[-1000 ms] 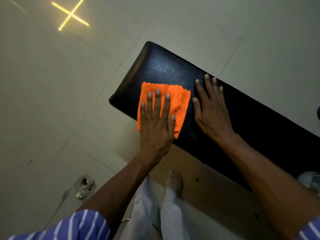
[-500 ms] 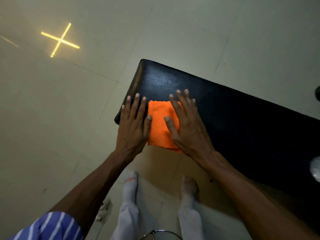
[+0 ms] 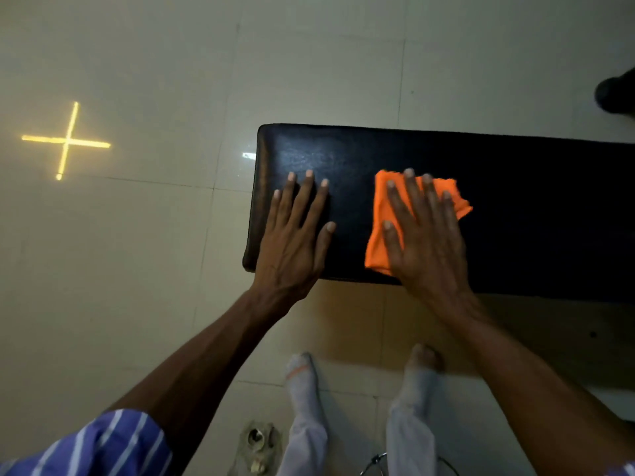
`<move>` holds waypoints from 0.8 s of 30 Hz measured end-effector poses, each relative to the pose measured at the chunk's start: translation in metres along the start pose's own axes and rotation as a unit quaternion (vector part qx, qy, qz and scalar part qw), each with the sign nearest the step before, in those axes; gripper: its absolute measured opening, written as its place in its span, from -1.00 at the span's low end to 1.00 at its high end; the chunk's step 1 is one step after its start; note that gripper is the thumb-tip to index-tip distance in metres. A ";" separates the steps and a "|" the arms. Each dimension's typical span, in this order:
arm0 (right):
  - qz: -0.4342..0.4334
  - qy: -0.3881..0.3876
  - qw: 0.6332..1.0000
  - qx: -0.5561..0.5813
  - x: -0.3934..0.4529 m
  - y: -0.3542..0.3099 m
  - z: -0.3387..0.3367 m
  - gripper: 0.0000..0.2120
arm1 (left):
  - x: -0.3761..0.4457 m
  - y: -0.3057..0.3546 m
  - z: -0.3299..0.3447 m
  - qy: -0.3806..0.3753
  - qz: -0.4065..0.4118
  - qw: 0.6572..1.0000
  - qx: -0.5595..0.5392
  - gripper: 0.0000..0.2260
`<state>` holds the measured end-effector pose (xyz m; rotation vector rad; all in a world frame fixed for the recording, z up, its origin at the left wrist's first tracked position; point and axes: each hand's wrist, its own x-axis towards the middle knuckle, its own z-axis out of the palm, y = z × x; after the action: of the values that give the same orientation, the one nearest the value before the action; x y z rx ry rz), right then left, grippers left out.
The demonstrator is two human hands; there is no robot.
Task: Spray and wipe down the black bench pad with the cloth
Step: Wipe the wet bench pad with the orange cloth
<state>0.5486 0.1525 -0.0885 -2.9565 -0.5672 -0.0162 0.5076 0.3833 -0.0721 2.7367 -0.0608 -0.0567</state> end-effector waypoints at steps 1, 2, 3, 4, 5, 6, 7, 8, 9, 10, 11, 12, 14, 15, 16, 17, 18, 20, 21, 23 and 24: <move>0.064 0.006 0.998 0.002 0.005 0.008 -0.005 -0.44 | 0.002 0.003 0.002 -0.006 0.009 1.000 0.003 -0.45; 0.120 0.010 0.993 0.009 0.010 0.007 -0.007 -0.44 | 0.004 0.006 0.004 -0.011 0.020 1.000 0.010 -0.45; 0.159 0.015 0.987 0.016 0.014 -0.003 -0.008 -0.43 | 0.006 0.007 0.006 -0.016 0.031 0.999 0.017 -0.45; 0.174 0.022 0.984 0.017 0.015 -0.017 -0.007 -0.43 | 0.007 0.008 0.009 -0.020 0.039 0.999 0.024 -0.45; 0.163 0.022 0.986 0.013 0.011 -0.030 -0.004 -0.43 | 0.008 0.009 0.010 -0.024 0.040 0.998 0.029 -0.45; 0.131 0.013 0.991 0.010 0.002 -0.040 -0.002 -0.43 | 0.008 0.009 0.011 -0.026 0.036 0.999 0.032 -0.45; 0.088 -0.003 0.996 0.006 -0.010 -0.042 0.000 -0.43 | 0.007 0.010 0.011 -0.028 0.029 0.999 0.031 -0.45; 0.041 -0.019 0.999 -0.001 -0.019 -0.038 -0.002 -0.43 | 0.007 0.011 0.010 -0.029 0.025 0.999 0.028 -0.45; -0.001 -0.032 0.999 -0.006 -0.024 -0.027 -0.005 -0.43 | 0.006 0.012 0.009 -0.030 0.023 0.999 0.026 -0.45; -0.032 -0.041 0.999 -0.011 -0.025 -0.014 -0.010 -0.43 | 0.006 0.013 0.008 -0.032 0.024 0.999 0.026 -0.45; -0.050 -0.048 0.997 -0.018 -0.025 0.000 -0.014 -0.44 | 0.006 0.014 0.007 -0.034 0.028 0.999 0.028 -0.45; -0.048 -0.053 0.997 -0.027 -0.024 0.015 -0.017 -0.44 | 0.006 0.015 0.007 -0.036 0.031 0.998 0.030 -0.45; 0.020 -0.052 0.998 -0.034 -0.021 0.046 -0.028 -0.43 | 0.005 0.020 0.007 -0.037 0.030 0.998 0.030 -0.45; 0.069 -0.048 0.996 -0.035 -0.020 0.060 -0.033 -0.43 | 0.005 0.023 0.007 -0.037 0.028 0.999 0.028 -0.45; 0.112 -0.045 0.992 -0.033 -0.019 0.069 -0.038 -0.43 | 0.005 0.026 0.008 -0.038 0.029 0.999 0.027 -0.45; 0.149 -0.041 0.988 -0.026 -0.019 0.071 -0.040 -0.43 | 0.005 0.029 0.009 -0.040 0.033 0.998 0.029 -0.45; 0.178 -0.034 0.983 -0.018 -0.018 0.065 -0.040 -0.43 | 0.004 0.033 0.011 -0.042 0.040 0.998 0.031 -0.45; 0.195 -0.011 0.981 -0.018 -0.025 0.038 -0.034 -0.44 | 0.004 0.041 0.014 -0.047 0.054 0.997 0.030 -0.45; 0.180 -0.006 0.983 -0.021 -0.032 0.024 -0.029 -0.44 | 0.005 0.046 0.015 -0.048 0.060 0.997 0.029 -0.45; 0.129 -0.015 0.991 -0.022 -0.053 0.009 -0.021 -0.45 | 0.008 0.057 0.019 -0.052 0.072 0.996 0.025 -0.45; 0.105 -0.022 0.994 -0.020 -0.062 0.012 -0.021 -0.45 | 0.009 0.063 0.020 -0.056 0.078 0.995 0.022 -0.45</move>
<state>0.4951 0.1162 -0.0717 -3.0466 -0.2626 0.0590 0.5132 0.3173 -0.0664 2.7598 -0.3114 -0.1660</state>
